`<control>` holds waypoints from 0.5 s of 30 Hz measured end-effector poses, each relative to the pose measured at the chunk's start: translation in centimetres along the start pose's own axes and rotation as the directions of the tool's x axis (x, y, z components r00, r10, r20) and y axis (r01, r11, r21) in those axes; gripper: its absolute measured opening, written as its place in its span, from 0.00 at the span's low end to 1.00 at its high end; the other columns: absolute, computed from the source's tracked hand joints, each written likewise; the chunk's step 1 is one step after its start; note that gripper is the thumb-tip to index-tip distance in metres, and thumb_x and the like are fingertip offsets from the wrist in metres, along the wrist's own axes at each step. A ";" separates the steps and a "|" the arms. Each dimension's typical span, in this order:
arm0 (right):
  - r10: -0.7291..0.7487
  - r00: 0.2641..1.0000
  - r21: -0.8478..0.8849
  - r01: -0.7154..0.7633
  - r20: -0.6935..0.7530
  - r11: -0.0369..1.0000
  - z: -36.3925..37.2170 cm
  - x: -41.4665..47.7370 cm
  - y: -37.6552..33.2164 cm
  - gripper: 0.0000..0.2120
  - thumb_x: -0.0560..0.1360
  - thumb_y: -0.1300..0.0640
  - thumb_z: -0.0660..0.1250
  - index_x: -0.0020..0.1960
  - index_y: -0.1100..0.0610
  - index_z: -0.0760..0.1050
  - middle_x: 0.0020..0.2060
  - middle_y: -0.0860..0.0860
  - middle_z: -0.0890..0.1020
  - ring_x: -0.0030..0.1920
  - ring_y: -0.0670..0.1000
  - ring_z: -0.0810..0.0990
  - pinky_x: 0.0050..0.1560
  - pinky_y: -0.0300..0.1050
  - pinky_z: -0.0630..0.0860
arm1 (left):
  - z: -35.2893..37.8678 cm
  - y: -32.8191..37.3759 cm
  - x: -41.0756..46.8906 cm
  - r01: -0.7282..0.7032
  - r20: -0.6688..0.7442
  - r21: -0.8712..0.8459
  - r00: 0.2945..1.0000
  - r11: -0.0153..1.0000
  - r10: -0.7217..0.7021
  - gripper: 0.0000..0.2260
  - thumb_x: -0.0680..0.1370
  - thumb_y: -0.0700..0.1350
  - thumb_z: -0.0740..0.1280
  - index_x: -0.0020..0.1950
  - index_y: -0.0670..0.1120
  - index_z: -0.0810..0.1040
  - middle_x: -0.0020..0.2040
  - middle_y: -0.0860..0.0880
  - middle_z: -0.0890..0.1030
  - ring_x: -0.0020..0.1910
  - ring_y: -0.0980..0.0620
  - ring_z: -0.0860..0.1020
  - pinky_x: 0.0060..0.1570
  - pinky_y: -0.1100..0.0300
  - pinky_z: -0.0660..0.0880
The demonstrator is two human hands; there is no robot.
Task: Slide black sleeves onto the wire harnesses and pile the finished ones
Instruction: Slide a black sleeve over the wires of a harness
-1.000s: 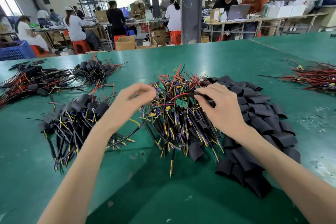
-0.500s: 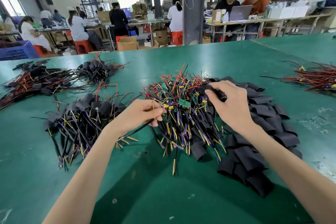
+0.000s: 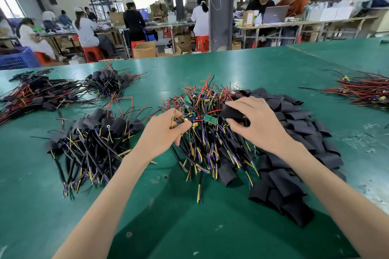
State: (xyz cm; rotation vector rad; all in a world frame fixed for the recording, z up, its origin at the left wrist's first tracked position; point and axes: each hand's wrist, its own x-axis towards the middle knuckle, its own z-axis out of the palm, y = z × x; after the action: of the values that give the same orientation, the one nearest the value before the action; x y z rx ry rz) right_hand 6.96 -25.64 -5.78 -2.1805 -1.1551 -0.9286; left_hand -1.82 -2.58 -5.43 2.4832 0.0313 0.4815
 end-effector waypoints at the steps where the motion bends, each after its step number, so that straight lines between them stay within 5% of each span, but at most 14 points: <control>1: -0.009 1.000 0.000 0.009 0.012 1.000 0.0 0.0 0.0 0.17 0.69 0.61 0.73 0.57 0.61 0.79 0.48 0.54 0.82 0.47 0.57 0.79 0.52 0.48 0.67 | 0.1 0.1 0.0 -0.014 0.002 -0.038 1.000 0.999 0.014 0.07 0.77 0.52 0.66 0.42 0.52 0.72 0.24 0.54 0.79 0.25 0.61 0.72 0.34 0.71 0.66; 7: -0.131 0.991 -0.081 0.133 0.023 0.988 0.1 -0.2 -0.5 0.15 0.69 0.57 0.72 0.56 0.58 0.80 0.49 0.49 0.84 0.49 0.51 0.82 0.60 0.53 0.65 | 0.9 0.7 -0.3 0.038 0.133 -0.405 0.991 0.913 0.017 0.10 0.77 0.49 0.68 0.37 0.48 0.76 0.24 0.53 0.75 0.23 0.59 0.65 0.26 0.71 0.61; 15: -0.136 0.985 -0.241 0.157 0.102 0.958 -0.3 -0.2 -0.3 0.18 0.69 0.54 0.74 0.58 0.56 0.80 0.47 0.49 0.85 0.46 0.48 0.83 0.64 0.57 0.60 | 0.4 1.7 -0.7 0.064 0.186 -0.535 0.981 0.842 0.044 0.08 0.79 0.43 0.65 0.41 0.41 0.76 0.23 0.54 0.69 0.21 0.61 0.62 0.22 0.74 0.58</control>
State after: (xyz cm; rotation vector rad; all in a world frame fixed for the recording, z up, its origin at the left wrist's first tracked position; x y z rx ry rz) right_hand 6.48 -25.81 -5.72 -2.3772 -1.3169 -1.1059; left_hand -2.45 -4.28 -5.00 1.9550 -0.1511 0.2013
